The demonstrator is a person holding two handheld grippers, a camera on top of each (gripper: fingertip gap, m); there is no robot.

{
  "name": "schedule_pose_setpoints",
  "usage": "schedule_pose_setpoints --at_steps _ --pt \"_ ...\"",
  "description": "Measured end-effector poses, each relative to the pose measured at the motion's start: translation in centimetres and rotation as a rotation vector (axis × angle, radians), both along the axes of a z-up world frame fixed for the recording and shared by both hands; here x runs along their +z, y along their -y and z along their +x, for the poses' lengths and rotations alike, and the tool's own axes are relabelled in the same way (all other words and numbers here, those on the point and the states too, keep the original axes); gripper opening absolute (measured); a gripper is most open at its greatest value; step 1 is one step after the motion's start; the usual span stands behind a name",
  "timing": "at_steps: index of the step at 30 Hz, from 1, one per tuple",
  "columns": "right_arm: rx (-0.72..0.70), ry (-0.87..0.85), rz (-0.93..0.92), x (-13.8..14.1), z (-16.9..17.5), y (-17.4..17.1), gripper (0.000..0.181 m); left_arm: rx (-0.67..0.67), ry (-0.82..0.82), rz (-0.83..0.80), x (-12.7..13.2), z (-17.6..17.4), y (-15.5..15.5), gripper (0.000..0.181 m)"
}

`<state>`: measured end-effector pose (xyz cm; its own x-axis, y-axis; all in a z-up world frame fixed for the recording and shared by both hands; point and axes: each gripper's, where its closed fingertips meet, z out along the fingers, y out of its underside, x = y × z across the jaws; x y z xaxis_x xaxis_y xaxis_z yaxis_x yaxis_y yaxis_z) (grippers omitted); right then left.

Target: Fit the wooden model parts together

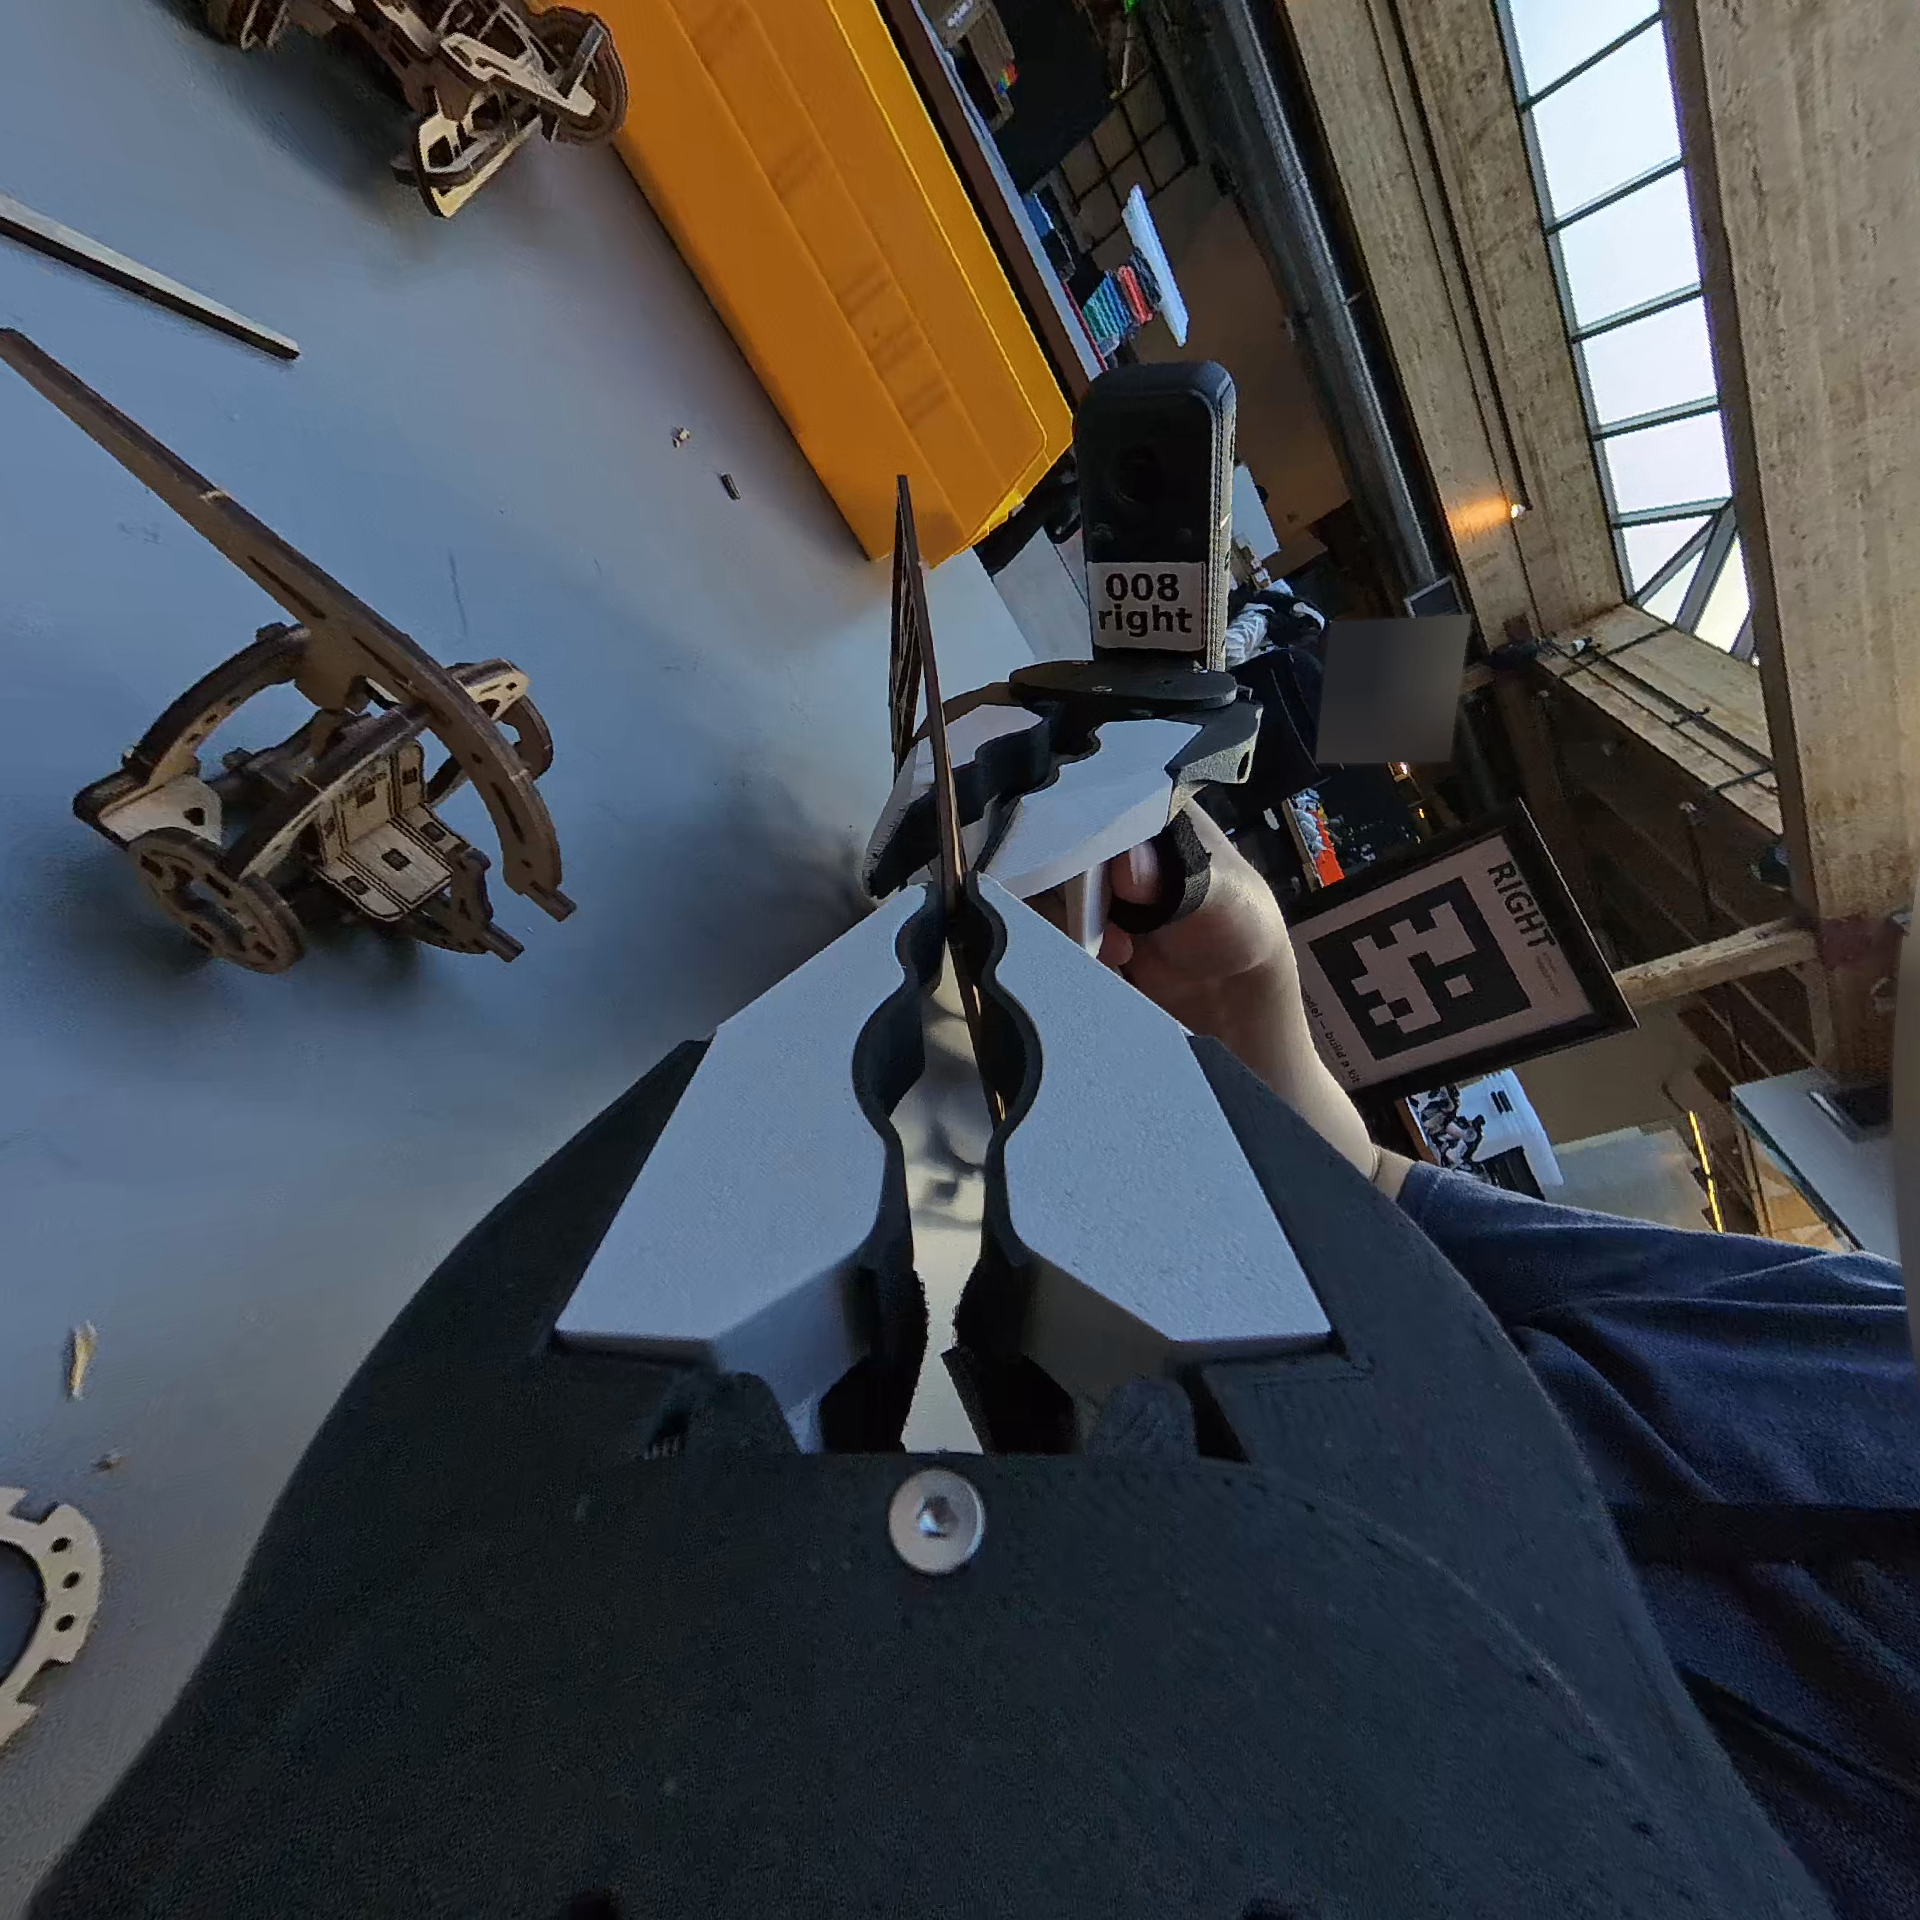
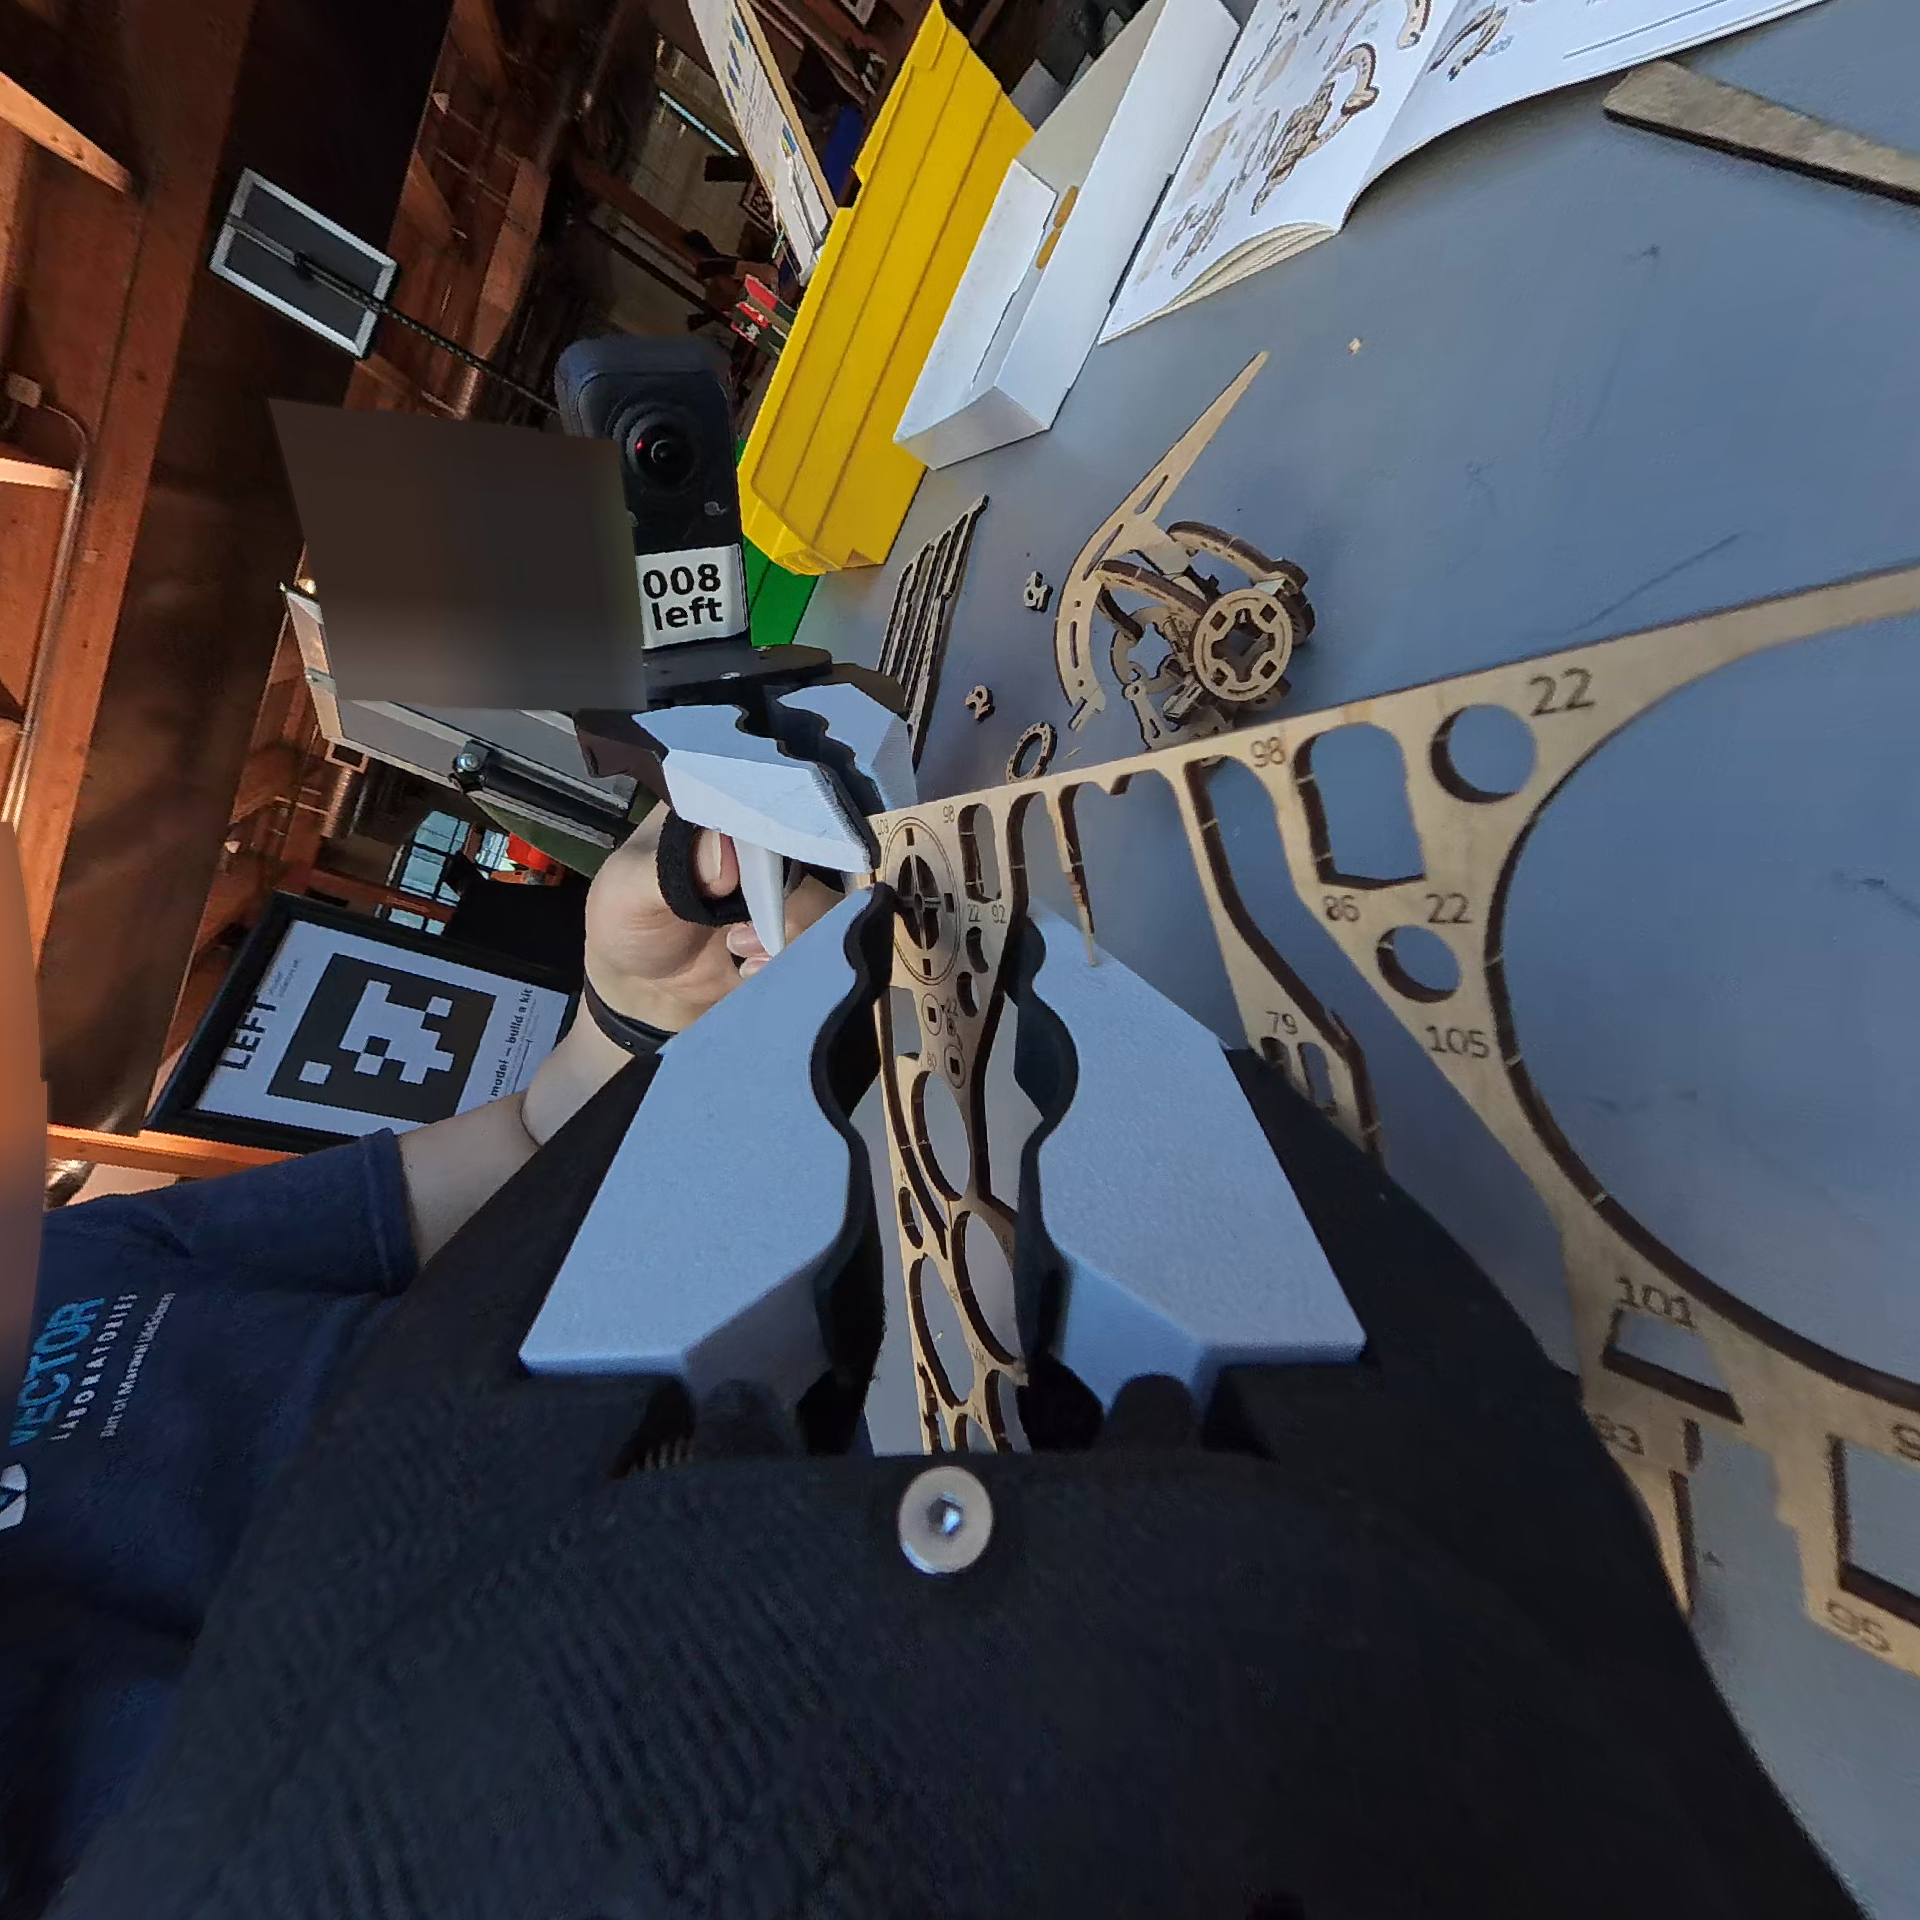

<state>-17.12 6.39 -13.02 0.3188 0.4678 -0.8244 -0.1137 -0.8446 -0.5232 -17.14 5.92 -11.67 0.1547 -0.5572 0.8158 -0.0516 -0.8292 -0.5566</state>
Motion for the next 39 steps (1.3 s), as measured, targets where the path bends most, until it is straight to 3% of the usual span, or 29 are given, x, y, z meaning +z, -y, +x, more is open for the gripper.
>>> schedule_pose_setpoints --at_steps 6,12,15,39 --pt "0.058 0.056 -0.064 -1.3 0.3 1.4 0.017 0.034 -0.004 -0.028 -1.4 0.3 1.3 0.001" --pt "0.118 0.141 -0.101 -3.0 0.6 2.8 0.017 0.07 0.093 -0.186 -3.1 0.8 2.8 0.001" --pt "0.122 0.16 -0.102 -3.7 0.4 2.9 0.018 0.093 0.046 -0.171 -3.9 0.6 2.9 0.001" --pt "0.163 0.121 -0.122 -4.2 0.0 3.7 0.017 0.061 0.05 -0.226 -4.2 0.0 3.7 0.0"
